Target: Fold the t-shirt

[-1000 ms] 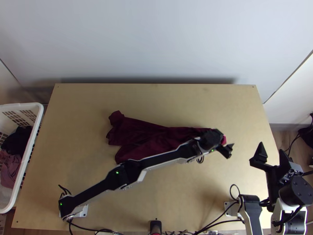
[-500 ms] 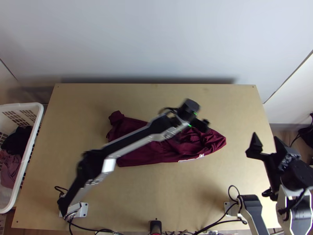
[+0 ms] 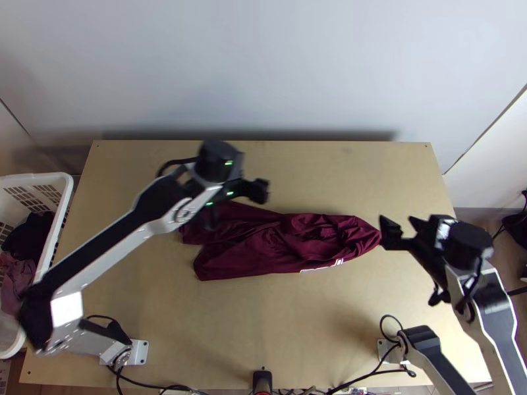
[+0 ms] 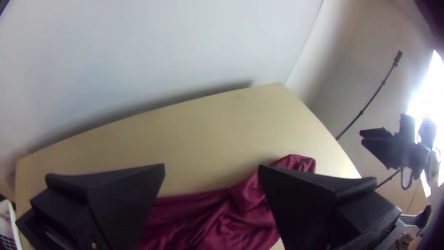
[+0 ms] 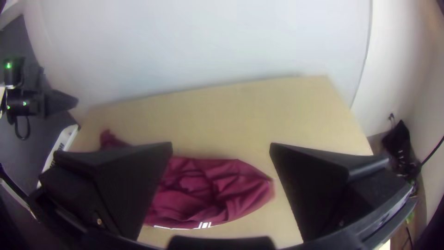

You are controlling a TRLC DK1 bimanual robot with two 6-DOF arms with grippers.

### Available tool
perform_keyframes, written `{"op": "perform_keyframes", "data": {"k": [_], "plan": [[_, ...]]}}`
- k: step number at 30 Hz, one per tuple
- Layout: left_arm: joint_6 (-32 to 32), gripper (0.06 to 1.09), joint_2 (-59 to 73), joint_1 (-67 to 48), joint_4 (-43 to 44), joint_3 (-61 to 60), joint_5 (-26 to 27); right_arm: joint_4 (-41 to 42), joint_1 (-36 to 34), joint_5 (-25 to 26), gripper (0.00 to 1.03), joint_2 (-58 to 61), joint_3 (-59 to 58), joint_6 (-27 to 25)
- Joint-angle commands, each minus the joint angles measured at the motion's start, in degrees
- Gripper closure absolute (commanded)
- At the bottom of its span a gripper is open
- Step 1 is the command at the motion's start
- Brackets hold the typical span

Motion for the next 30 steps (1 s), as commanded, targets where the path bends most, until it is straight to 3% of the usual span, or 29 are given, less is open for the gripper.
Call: {"op": "perform_keyframes", "data": {"k": [1, 13, 30], "plan": [[1.4, 0.11, -13.0, 6.8, -0.8, -12.7, 0.1, 0.6, 4.6, -6.0, 0.05, 9.5, 2.6, 3.0], [1.9, 0.11, -29.1, 18.6, 2.4, -32.6, 0.2, -1.2, 15.4, -12.8, 0.05, 26.0, 11.0, 5.2], [4.3, 0.11, -44.5, 28.7, 3.1, -46.0, 0.2, -0.8, 35.4, -12.9, 0.05, 47.9, 23.1, 6.5]]}}
